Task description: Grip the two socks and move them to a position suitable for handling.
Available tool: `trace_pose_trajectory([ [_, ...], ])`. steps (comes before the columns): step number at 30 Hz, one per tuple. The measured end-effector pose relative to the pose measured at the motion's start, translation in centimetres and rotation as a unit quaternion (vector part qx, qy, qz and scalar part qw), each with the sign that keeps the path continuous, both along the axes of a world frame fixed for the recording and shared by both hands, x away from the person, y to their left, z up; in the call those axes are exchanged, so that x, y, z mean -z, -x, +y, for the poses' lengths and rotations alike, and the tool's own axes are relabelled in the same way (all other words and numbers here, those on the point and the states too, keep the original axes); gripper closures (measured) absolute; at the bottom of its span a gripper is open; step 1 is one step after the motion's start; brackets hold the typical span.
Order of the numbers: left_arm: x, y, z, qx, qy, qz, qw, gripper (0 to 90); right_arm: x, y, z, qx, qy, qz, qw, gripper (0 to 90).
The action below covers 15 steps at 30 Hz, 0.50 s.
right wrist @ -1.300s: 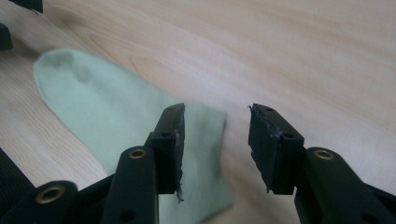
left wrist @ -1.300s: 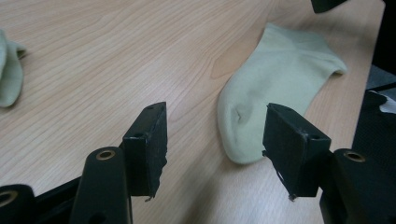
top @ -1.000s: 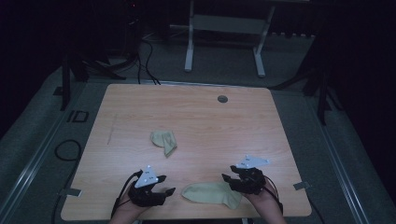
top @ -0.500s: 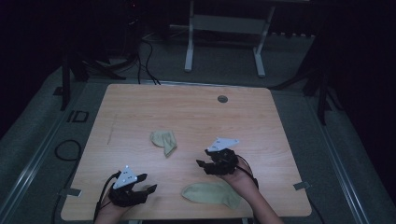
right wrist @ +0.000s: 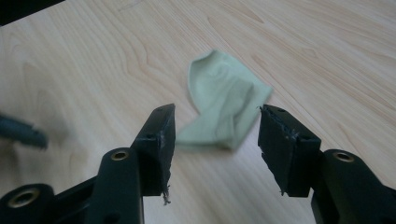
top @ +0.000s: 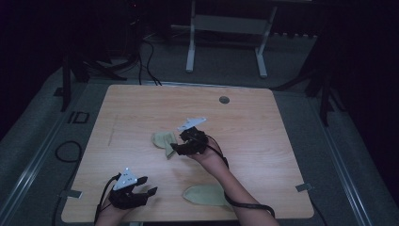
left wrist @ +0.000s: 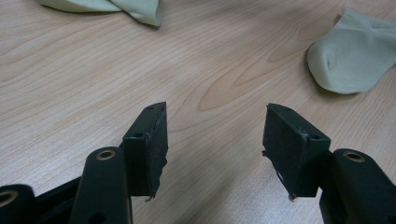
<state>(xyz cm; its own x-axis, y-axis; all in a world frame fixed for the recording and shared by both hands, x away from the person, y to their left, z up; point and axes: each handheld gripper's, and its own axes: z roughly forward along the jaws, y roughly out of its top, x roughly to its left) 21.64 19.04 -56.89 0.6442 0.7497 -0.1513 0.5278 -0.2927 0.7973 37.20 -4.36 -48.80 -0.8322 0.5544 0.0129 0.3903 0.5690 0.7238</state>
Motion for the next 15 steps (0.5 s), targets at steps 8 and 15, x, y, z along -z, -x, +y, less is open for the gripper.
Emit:
trace_pose_trajectory([
  [8, -0.2, 0.1, 0.3, -0.007, 0.006, -0.009, 0.9999, 38.1, 2.1, -3.2, 4.2, 0.033, 0.021, 0.019, 0.9991, 43.7],
  [15, -0.4, 0.2, 0.2, -0.015, 0.007, -0.006, 0.9999, 28.1, 3.9, -4.9, 6.5, 0.052, 0.04, 0.03, 0.9974, 40.9],
])
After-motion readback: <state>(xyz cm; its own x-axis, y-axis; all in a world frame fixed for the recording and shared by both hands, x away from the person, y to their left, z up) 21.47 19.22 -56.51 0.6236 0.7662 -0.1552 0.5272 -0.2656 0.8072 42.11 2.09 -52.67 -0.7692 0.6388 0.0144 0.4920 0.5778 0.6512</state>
